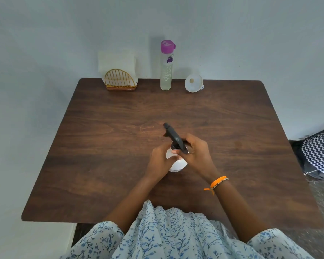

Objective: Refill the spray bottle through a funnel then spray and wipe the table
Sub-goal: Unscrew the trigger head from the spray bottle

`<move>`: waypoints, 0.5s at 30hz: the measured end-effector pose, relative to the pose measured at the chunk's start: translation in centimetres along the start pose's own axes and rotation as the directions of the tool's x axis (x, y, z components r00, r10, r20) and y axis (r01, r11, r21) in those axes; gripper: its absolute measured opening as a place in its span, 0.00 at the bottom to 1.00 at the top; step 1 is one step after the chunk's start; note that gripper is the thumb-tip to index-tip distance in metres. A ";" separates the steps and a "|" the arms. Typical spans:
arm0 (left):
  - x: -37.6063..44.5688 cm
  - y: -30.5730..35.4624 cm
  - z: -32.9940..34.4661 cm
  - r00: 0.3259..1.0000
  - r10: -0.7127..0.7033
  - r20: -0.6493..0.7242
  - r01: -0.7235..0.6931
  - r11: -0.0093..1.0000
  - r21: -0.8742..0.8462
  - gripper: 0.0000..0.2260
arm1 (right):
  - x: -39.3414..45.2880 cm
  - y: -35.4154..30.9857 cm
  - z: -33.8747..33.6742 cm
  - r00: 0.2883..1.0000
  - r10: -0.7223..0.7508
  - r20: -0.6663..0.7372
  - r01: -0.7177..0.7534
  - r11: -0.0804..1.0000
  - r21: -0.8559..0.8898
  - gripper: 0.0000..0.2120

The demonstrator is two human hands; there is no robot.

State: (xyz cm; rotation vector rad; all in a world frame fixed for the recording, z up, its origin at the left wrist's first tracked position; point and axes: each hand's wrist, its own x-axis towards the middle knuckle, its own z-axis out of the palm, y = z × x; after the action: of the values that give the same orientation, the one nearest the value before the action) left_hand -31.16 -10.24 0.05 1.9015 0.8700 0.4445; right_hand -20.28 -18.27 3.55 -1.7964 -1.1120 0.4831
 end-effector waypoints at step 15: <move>0.4 -0.1 -0.2 0.999 0.003 0.037 -0.004 1.000 0.024 0.15 | -0.9 1.1 -0.1 0.992 0.127 0.024 -0.129 0.973 0.193 0.21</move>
State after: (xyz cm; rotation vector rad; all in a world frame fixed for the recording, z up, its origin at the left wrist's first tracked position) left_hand -31.06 -9.82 -0.02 1.9280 0.8515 0.4020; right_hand -20.16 -19.25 2.54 -1.7008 -0.9257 0.6571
